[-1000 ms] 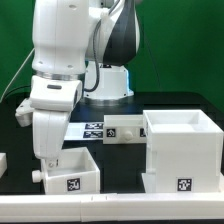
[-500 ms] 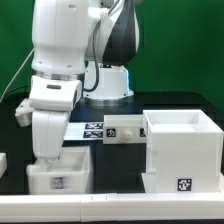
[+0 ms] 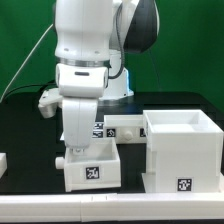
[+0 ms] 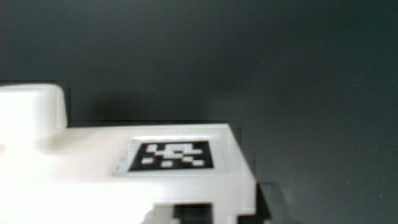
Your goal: Assemble drawer
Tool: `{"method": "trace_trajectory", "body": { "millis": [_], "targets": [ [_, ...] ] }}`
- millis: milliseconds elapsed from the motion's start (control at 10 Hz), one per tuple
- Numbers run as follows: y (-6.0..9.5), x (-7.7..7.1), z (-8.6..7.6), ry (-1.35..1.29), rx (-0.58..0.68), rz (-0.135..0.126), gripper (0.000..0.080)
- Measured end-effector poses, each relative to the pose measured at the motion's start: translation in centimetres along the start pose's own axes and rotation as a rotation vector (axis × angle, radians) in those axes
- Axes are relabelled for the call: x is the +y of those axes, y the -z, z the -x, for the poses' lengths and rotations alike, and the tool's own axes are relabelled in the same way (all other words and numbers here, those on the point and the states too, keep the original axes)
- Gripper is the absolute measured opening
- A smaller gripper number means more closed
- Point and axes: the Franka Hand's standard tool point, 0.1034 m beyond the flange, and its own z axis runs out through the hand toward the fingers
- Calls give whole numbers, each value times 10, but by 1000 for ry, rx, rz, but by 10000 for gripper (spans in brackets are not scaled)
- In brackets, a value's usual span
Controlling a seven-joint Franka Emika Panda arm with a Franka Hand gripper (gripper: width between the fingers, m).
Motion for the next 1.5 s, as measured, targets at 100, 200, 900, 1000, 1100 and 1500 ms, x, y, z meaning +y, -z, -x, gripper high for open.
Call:
{"method": "trace_trajectory", "body": {
  "millis": [100, 200, 900, 1000, 1100, 1500],
  "targets": [
    [-3, -3, 2, -10, 0, -9, 38],
    [-3, -3, 2, -12, 0, -10, 38],
    [-7, 5, -38, -114, 12, -7, 38],
    [-8, 6, -46, -122, 16, -8, 38],
    [-9, 6, -53, -126, 20, -9, 38],
    [-9, 6, -57, -120, 24, -2, 38]
  ]
}}
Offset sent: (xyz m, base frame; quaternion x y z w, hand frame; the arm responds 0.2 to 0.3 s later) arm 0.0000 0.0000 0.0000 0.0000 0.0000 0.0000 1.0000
